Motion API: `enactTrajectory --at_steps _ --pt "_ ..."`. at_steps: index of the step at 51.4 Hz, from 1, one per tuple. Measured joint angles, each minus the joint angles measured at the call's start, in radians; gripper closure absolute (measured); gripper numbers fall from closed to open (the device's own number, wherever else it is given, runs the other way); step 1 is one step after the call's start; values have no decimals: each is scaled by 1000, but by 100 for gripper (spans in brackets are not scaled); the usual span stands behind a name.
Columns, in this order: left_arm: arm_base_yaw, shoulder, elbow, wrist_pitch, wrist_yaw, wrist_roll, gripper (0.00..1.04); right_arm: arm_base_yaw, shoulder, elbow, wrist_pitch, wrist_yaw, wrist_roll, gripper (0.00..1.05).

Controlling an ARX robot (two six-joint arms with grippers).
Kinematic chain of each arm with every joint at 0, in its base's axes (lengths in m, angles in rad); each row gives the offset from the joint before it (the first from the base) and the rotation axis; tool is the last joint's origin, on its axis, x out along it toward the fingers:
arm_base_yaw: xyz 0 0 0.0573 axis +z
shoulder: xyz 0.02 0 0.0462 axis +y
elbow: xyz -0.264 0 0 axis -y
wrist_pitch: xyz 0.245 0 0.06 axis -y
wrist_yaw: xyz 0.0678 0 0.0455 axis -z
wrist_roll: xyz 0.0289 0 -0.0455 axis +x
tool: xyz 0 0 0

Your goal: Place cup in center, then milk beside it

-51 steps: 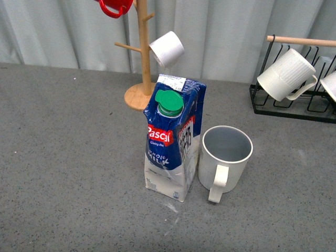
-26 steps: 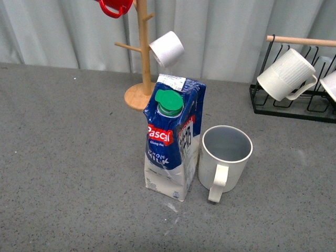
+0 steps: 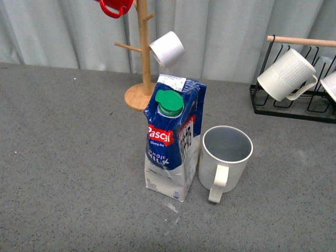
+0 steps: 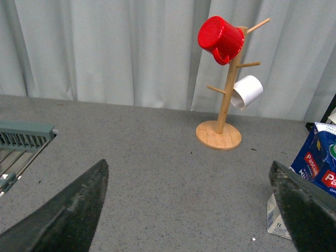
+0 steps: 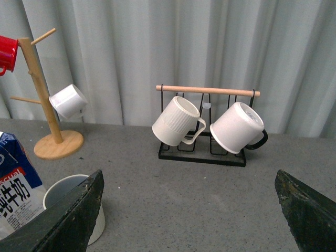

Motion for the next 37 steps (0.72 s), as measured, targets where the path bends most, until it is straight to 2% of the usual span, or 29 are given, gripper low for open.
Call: enactTrajectory --at_steps 3,6,37 --pt "0 0 0 0 0 2 5 0 0 0 0 0 0 9" --pt "0 0 0 0 0 2 7 0 0 0 0 0 0 9" --pt "0 0 0 0 0 2 7 0 0 0 0 0 0 9"
